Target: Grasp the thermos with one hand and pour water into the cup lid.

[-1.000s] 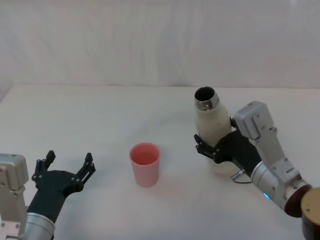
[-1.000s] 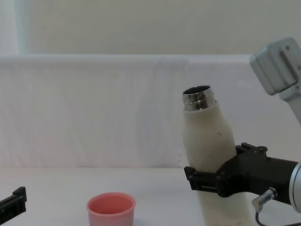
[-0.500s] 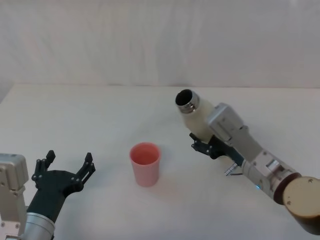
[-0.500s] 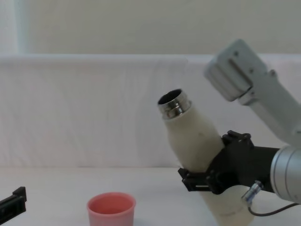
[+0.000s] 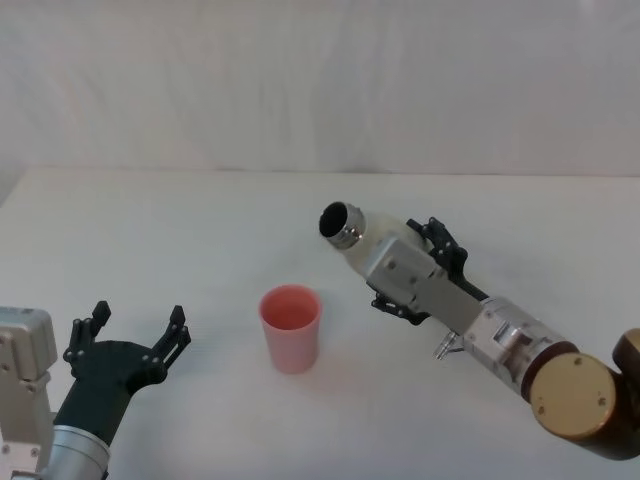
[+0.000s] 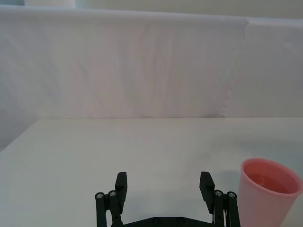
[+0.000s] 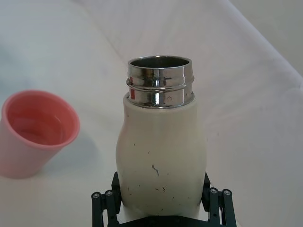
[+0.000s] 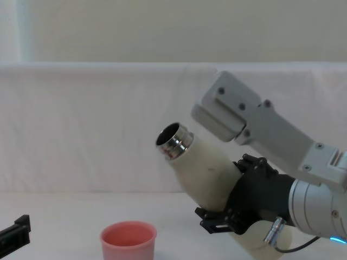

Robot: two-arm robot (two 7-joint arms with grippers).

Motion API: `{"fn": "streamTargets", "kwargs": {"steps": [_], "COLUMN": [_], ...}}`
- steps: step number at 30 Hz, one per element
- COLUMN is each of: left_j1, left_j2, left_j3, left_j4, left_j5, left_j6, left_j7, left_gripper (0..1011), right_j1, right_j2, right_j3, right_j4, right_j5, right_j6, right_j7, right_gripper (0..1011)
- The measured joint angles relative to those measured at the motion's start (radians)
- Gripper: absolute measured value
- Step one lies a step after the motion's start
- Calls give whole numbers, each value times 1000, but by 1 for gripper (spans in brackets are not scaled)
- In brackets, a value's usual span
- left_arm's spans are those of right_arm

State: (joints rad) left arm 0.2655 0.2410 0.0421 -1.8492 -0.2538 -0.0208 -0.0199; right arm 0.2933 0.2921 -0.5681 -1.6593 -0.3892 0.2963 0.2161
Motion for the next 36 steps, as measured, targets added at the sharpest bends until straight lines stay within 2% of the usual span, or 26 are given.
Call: {"fn": "streamTargets", "kwargs": {"steps": [14, 36], "left_j1": [0, 0], "left_j2": [0, 0], "left_j3": [0, 0], "left_j4": [0, 0], "left_j5": [0, 0], "left_j6": [0, 0], "left_j7": [0, 0], "left_gripper": [1001, 1001], "right_j1": [26, 23], "right_j2": [12, 5], "right_j3": [-53, -76], "right_j4": [5, 22], "right_j5": [-155, -296], "right_j6": [25, 21], "right_j7": [19, 43], "right_gripper": [957, 957]}}
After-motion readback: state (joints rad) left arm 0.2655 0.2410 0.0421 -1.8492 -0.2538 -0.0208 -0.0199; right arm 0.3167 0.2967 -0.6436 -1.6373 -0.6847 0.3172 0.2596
